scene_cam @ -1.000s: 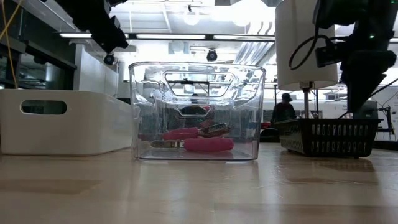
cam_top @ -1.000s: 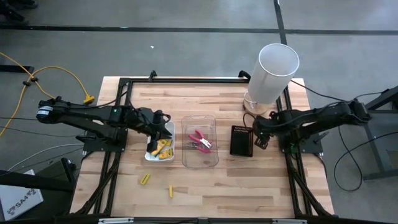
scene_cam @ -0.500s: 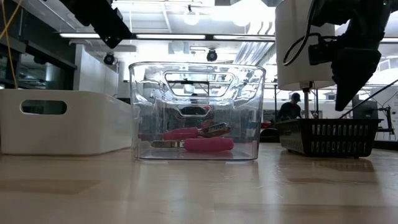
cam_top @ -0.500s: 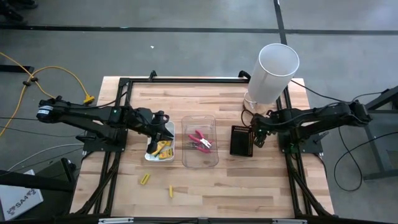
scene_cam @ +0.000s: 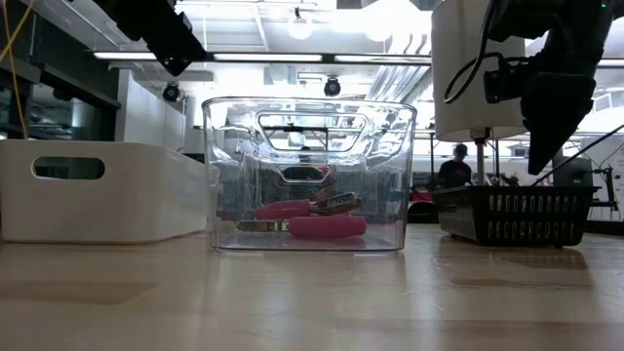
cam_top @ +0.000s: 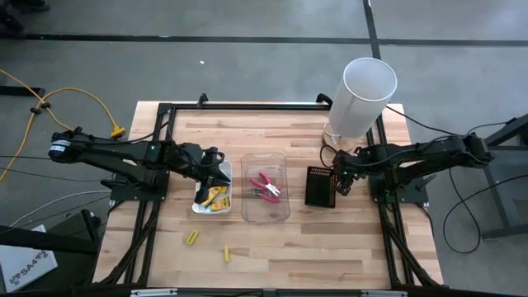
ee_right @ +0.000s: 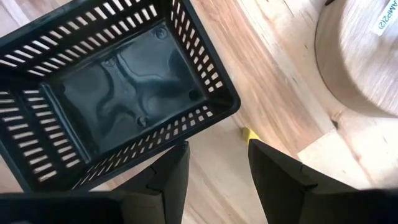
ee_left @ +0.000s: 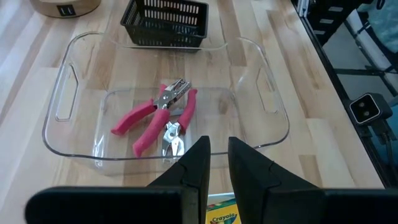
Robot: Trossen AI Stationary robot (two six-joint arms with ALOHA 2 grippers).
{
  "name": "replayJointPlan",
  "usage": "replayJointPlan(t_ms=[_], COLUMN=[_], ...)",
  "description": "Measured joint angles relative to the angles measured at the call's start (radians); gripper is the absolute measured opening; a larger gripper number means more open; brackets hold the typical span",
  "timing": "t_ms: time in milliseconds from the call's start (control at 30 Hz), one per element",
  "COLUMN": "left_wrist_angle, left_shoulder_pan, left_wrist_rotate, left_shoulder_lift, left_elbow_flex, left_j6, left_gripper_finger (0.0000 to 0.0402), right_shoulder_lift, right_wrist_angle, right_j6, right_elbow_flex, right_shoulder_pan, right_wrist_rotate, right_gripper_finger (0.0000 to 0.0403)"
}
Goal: Pick & Place School Supplies
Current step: Put the yellow eraser into the black basket
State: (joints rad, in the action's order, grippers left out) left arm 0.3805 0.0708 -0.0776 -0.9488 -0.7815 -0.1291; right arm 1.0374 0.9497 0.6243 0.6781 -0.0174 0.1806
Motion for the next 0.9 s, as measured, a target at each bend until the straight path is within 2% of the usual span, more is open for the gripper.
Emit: replayJointPlan(t_ms=[367, 700, 900], left_wrist_angle=[0.000, 0.000, 0.000], left_shoulder_pan=[0.000, 0.000, 0.000], left_wrist_rotate=[-0.003, -0.066, -0.066], left_shoulder_lift=[0.000, 0.000, 0.000], left_elbow_flex=[0.000, 0.000, 0.000], left_j6=[-0.026, -0.022, -0.022], left_gripper_finger=[0.0053, 0.0053, 0.0053], right_shoulder_lift=[0.000, 0.000, 0.000], right_wrist_angle=[0.004, 0.005, 0.003], right_j6=[-0.004, -0.148, -0.177], right_elbow_flex=[0.000, 0.000, 0.000], right_shoulder_pan=[0.000, 0.000, 0.000], right_wrist_rotate=[-0.001, -0.027, -0.060], right_gripper_finger=[0.0157, 0.0157, 0.0157])
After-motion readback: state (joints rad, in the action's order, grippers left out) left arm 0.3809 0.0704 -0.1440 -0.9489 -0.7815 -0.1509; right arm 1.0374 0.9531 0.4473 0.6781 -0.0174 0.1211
